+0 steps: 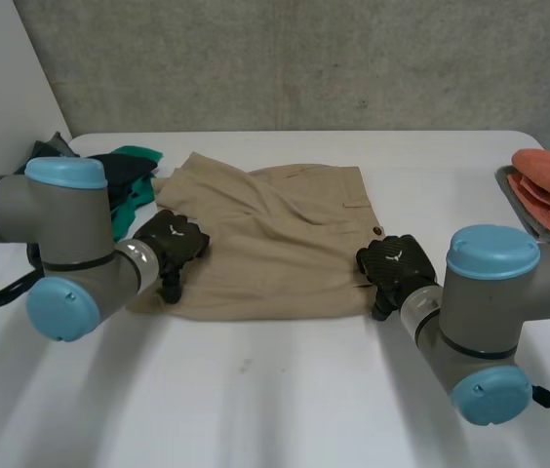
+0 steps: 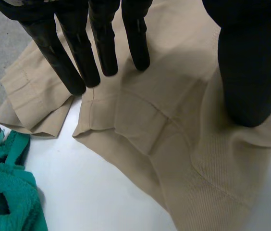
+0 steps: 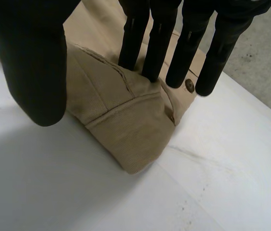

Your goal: Fold the laundry.

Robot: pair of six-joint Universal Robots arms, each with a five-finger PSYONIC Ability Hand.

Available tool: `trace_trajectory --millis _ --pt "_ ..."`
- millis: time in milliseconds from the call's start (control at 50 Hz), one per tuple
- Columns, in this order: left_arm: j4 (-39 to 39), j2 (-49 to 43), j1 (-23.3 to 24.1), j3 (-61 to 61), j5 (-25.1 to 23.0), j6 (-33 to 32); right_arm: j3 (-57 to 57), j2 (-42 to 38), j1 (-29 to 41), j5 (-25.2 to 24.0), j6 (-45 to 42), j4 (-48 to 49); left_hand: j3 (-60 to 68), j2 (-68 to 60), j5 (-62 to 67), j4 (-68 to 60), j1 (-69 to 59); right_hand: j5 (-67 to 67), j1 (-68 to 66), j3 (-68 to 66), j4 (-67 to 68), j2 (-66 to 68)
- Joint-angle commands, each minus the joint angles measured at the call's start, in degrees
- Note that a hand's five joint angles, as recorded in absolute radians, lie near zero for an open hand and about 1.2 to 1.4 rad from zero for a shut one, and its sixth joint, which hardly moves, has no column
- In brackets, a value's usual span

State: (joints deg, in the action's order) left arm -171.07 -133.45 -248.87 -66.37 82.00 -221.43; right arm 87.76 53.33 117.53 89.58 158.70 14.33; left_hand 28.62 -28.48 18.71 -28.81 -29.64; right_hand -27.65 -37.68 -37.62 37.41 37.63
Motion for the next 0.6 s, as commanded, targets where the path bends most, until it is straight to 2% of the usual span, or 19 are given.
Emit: trace_trajectory --millis 20,60,140,220,300,320,380,400,480,600 --pt "0.38 -1.37 0.14 2.12 -0.08 0.03 -0.22 -0.86 0.07 -0.02 -1.47 2.19 35.49 -35.63 35.39 -35.3 -34.47 -37.51 -37.49 -37.55 37.76 37.54" --pt "0.56 -1.2 0.22 2.04 0.18 -0.06 -0.22 -0.6 0.07 0.06 -1.47 2.45 51.32 -51.45 51.22 -51.12 -50.3 -42.35 -42.32 -42.38 42.59 42.37" --pt "2.31 1.17 0.49 0.81 2.37 0.38 0.57 1.15 0.07 -0.37 -1.91 1.14 51.38 -51.52 51.29 -51.19 -50.36 -42.35 -42.32 -42.38 42.59 42.37" --pt "5.65 8.19 0.75 -4.81 3.52 1.61 2.59 6.77 -0.28 -2.48 -4.01 -3.69 51.38 -51.52 51.29 -51.19 -50.36 -42.35 -42.32 -42.38 42.59 42.37" --pt "8.2 16.19 1.1 -12.72 4.14 1.26 3.65 11.08 -2.3 -7.57 -11.38 -13.43 51.38 -51.52 51.29 -51.19 -50.36 -42.35 -42.32 -42.38 42.59 42.37" --pt "9.16 18.47 1.02 -15.6 4.31 0.56 3.82 12.13 -3.35 -10.11 -15.58 -18.68 51.38 -51.52 51.29 -51.19 -50.36 -42.35 -42.32 -42.38 42.59 42.37" --pt "11.01 21.21 0.84 -19.4 4.66 -1.46 3.74 13.28 -4.76 -13.2 -23.15 -27.4 51.38 -51.52 51.29 -51.19 -50.36 -42.35 -42.32 -42.38 42.59 42.37" --pt "12.93 22.61 0.75 -21.5 4.49 -3.38 3.65 13.55 -5.29 -14.51 -27.88 -33.0 51.38 -51.52 51.29 -51.19 -50.36 -42.35 -42.32 -42.38 42.59 42.37" --pt "16.98 24.2 0.75 -24.41 3.44 -7.69 2.16 13.73 -5.91 -14.7 -37.3 -44.01 51.38 -51.52 51.29 -51.19 -50.36 -42.35 -42.32 -42.38 42.59 42.37" --pt "17.96 21.92 1.01 -19.95 3.08 -9.29 -2.41 12.94 -4.68 -12.68 -33.73 -43.78 51.38 -51.52 51.29 -51.19 -50.36 -42.35 -42.32 -42.38 42.59 42.37"
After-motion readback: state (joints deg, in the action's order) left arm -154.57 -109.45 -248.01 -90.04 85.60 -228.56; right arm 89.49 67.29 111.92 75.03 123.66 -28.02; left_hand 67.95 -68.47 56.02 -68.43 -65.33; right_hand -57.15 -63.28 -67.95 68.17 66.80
